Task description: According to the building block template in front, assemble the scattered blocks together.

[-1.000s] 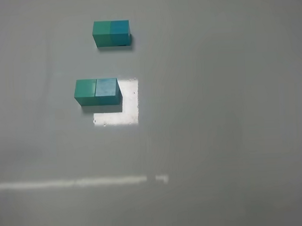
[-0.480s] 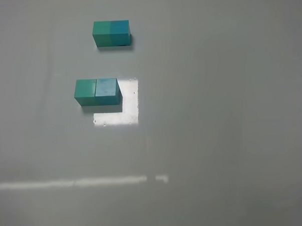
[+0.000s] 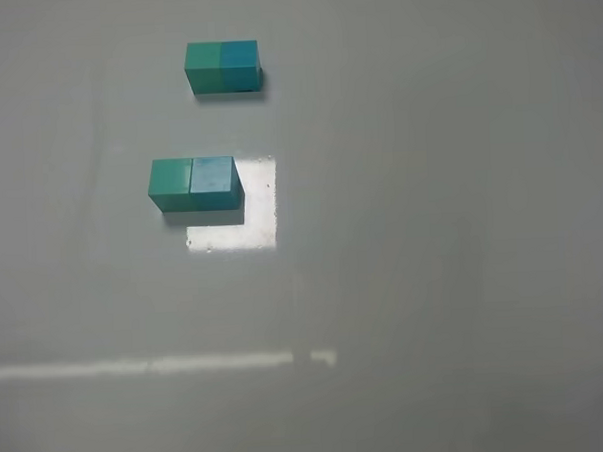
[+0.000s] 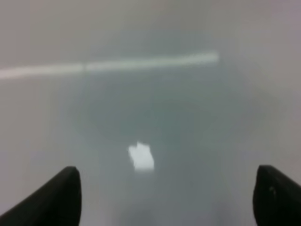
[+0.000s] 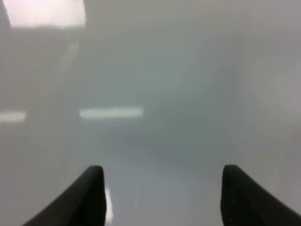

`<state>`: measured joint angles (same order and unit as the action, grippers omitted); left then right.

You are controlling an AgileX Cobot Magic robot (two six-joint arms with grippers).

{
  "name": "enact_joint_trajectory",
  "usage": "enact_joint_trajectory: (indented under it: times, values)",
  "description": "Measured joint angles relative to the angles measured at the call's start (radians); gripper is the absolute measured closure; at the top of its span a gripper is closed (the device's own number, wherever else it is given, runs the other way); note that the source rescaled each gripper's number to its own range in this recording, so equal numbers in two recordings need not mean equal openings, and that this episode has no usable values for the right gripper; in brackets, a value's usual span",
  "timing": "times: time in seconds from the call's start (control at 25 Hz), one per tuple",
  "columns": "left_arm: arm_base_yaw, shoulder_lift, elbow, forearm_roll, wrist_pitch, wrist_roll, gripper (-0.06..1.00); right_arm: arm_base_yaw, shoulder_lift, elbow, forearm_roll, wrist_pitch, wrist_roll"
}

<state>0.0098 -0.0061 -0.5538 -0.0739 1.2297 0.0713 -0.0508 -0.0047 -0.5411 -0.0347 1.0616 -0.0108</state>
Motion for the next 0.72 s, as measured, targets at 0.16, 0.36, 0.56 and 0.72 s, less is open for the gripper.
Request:
enact_joint_trajectory:
  times: [0.16,0.36,0.56,0.72]
  values:
    - [0.065,0.000,0.001,0.003,-0.001,-0.011,-0.04,0.000,0.000,0.000,0.000,0.000,0.000]
    - [0.080,0.000,0.007,-0.024,-0.040,0.005,-0.04,0.000,0.000,0.000,0.000,0.000,0.000]
    - [0.080,0.000,0.016,-0.028,-0.087,0.005,-0.04,0.000,0.000,0.000,0.000,0.000,0.000]
    - [0.082,0.000,0.049,-0.050,-0.163,0.005,-0.04,0.000,0.000,0.000,0.000,0.000,0.000]
